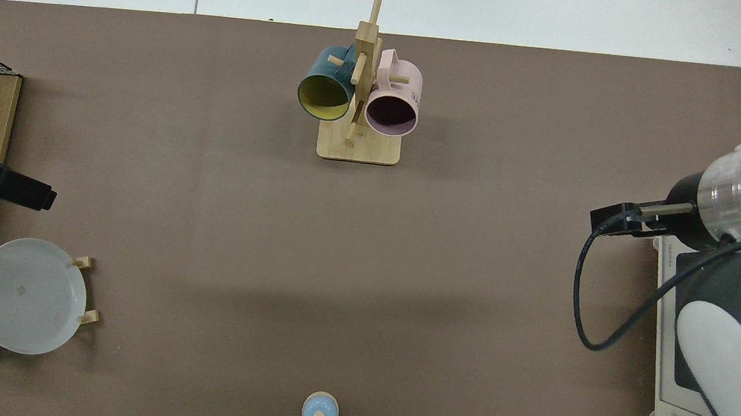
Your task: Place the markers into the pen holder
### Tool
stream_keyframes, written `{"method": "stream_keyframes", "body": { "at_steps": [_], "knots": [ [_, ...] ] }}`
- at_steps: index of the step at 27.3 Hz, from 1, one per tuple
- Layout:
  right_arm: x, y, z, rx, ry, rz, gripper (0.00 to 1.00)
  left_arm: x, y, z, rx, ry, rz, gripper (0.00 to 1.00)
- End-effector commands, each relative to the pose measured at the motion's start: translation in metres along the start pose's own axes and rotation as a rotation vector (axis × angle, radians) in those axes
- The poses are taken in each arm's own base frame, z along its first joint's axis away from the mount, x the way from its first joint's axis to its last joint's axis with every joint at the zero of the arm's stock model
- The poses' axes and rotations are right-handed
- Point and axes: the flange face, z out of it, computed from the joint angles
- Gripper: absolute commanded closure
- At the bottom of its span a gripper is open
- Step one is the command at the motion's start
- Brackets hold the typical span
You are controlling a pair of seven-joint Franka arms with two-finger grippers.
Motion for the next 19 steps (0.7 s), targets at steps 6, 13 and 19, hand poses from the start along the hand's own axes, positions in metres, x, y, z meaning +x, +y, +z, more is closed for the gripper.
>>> {"method": "stream_keyframes", "body": {
  "at_steps": [6,13,19],
  "knots": [
    [-0.0030,0.0026,-0.0038,0.004,0.000,-0.019,0.00,0.0048,-0.0007,-0.0029,-0.012,0.005,-0.025,0.00],
    [-0.0030,0.0026,-0.0038,0.004,0.000,-0.021,0.00,0.0045,0.0011,-0.0065,0.000,0.019,-0.022,0.00],
    [-0.0028,0.0034,-0.0039,0.005,0.001,-0.018,0.00,0.0037,0.0022,-0.0065,-0.001,0.017,-0.022,0.00]
  ]
}}
